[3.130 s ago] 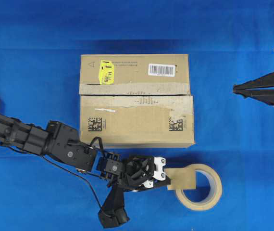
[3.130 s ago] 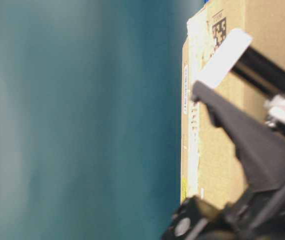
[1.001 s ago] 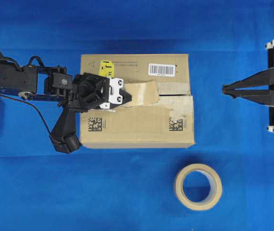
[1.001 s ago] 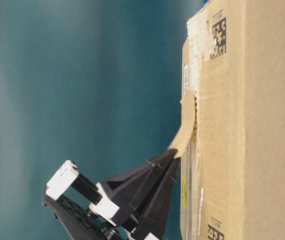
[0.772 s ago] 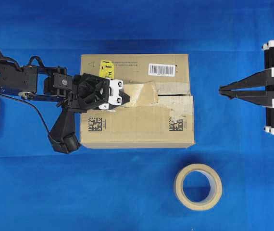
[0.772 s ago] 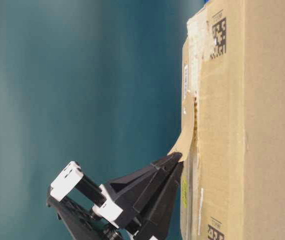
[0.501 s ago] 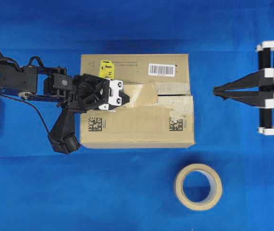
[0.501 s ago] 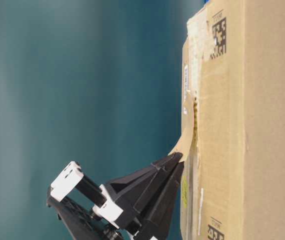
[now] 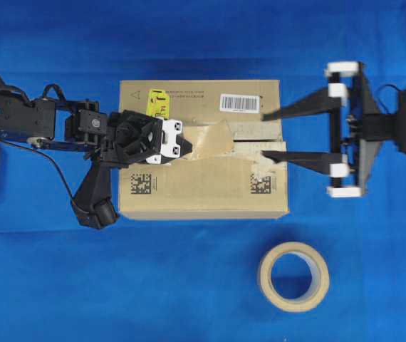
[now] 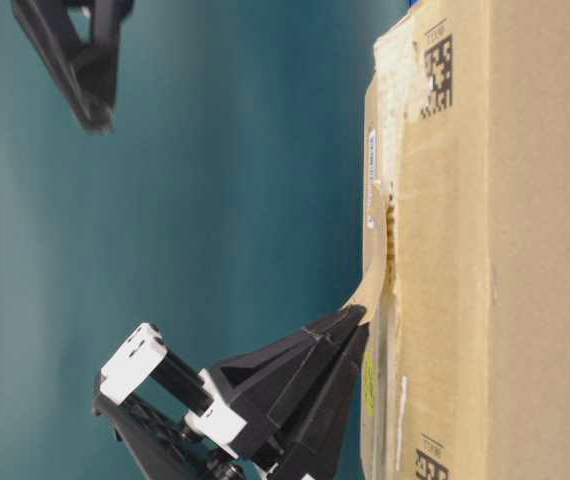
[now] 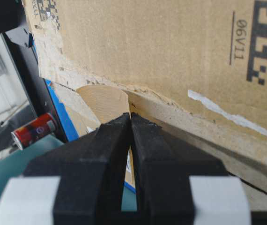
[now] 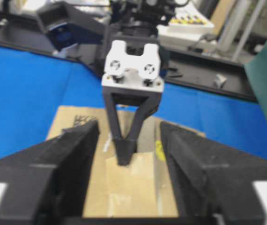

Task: Apply tape along the seams of the closed cardboard box to seal it securely.
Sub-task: 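Move the right gripper over the box toward the taped seam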

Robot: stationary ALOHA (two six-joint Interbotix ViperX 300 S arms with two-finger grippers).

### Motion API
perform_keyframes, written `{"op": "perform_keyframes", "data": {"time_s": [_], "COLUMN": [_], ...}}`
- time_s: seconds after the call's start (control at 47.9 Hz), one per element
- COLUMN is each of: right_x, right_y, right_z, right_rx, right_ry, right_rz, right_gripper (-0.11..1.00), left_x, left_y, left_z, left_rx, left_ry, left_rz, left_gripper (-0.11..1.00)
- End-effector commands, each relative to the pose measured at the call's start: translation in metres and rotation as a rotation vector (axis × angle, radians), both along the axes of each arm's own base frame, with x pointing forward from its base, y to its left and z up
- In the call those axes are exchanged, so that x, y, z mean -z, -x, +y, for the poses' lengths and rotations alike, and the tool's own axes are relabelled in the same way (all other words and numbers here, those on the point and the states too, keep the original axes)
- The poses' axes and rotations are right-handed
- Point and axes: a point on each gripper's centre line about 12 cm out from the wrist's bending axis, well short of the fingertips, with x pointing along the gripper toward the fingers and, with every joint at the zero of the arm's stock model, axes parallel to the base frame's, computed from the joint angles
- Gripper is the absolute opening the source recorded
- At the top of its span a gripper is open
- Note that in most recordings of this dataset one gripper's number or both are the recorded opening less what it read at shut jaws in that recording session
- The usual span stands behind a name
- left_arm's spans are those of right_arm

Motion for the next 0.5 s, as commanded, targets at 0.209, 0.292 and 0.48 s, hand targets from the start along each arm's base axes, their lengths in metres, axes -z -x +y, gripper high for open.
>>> {"op": "perform_keyframes", "data": {"time_s": [0.209,0.292,0.48], "right_x": [0.004,0.016,0.043], "right_y": [-0.034,-0.042,-0.056], "right_z": [-0.015,-0.018,-0.022], "right_rx": [0.05,0.059,0.07], "right_ry": [-0.023,-0.028,-0.037], "right_rz": [0.021,0.061,0.134], "right_gripper": [0.5,0.49,0.49], "left_x": [-0.012,-0.012,-0.012], "left_y": [-0.002,-0.002,-0.001], "left_z": [-0.002,-0.003,-0.004], "left_rx": [0.005,0.007,0.01], "left_ry": [0.0,0.0,0.0], "left_rz": [-0.037,-0.037,-0.035], "left_gripper": [0.02,0.02,0.02]}}
